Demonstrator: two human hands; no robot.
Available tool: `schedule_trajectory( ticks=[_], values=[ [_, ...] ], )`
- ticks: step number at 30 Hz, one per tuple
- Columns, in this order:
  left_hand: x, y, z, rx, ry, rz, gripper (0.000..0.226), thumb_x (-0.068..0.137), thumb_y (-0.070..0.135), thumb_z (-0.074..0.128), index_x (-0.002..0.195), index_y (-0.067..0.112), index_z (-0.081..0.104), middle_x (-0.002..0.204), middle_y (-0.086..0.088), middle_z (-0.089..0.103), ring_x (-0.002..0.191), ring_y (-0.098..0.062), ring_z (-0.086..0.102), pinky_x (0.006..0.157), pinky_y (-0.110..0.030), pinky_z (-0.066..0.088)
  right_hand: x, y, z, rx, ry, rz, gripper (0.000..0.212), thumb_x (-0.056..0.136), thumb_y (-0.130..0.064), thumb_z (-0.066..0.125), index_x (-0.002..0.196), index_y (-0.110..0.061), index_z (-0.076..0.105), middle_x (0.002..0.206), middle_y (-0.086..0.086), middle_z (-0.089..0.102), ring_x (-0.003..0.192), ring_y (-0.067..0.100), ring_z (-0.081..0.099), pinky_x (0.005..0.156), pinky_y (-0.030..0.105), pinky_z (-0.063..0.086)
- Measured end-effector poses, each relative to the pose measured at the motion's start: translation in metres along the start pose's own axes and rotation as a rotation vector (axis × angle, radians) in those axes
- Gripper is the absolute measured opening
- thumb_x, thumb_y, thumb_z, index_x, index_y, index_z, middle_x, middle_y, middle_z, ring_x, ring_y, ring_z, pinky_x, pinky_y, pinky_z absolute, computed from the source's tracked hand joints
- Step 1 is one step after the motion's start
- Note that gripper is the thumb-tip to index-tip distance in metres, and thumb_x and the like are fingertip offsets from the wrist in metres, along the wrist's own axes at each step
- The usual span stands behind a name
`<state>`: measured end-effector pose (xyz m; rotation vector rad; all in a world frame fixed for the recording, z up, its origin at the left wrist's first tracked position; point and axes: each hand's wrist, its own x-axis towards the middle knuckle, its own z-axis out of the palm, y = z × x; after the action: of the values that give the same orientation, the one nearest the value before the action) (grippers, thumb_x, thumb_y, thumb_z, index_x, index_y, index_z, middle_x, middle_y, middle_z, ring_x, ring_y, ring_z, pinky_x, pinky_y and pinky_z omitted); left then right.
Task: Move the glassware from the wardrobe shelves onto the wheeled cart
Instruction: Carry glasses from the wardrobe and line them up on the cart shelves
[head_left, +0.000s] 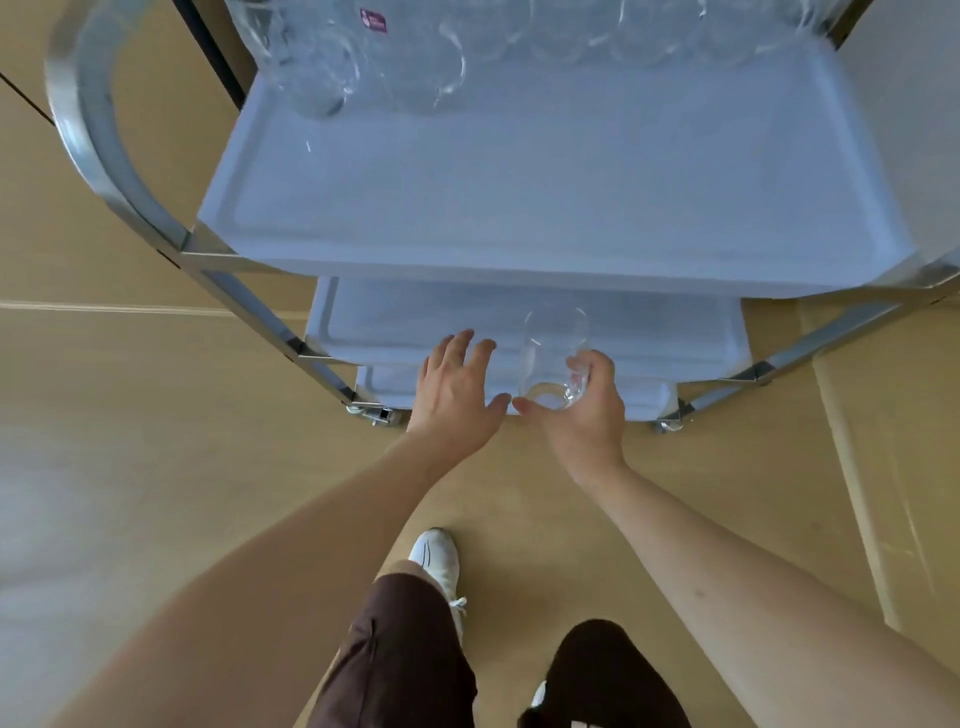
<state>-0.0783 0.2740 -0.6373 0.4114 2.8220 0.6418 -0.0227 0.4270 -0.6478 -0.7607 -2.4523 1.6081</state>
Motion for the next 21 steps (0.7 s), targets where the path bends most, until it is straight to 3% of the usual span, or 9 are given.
schedule_trajectory(
  ticks=[9,13,21],
  values=[
    [0.065,-0.029,0.073,0.037,0.182,0.076,0.057,0.099,0.039,0.058,0.147,0.012,0.045,0.157,-0.016,0.036,0.148,-0.034,0.025,0.119,-0.047,0.025,0.074,0.054,0.024,0.062,0.106,-0.177,0.079,0.06,-0.033,0.094,0.121,-0.028,0.045,0.12,-0.011,0.059,0.11,0.011,0.058,0.086,0.023,0.043],
    [0.092,-0.035,0.098,0.066,0.263,0.124,0.055,0.099,0.038,0.058,0.146,0.011,0.047,0.155,-0.017,0.04,0.146,-0.035,0.028,0.12,-0.045,0.025,0.103,0.078,0.036,0.104,0.169,-0.255,0.082,0.058,-0.032,0.095,0.125,-0.024,0.049,0.123,-0.008,0.06,0.113,0.011,0.058,0.095,0.029,0.048],
    [0.126,-0.041,0.13,0.077,0.338,0.163,0.051,0.099,0.036,0.057,0.142,0.009,0.051,0.145,-0.012,0.053,0.142,-0.037,0.034,0.116,-0.047,0.03,0.144,0.106,0.043,0.18,0.227,-0.352,0.085,0.058,-0.038,0.096,0.126,-0.028,0.045,0.121,-0.008,0.059,0.109,0.015,0.059,0.099,0.038,0.049]
  ],
)
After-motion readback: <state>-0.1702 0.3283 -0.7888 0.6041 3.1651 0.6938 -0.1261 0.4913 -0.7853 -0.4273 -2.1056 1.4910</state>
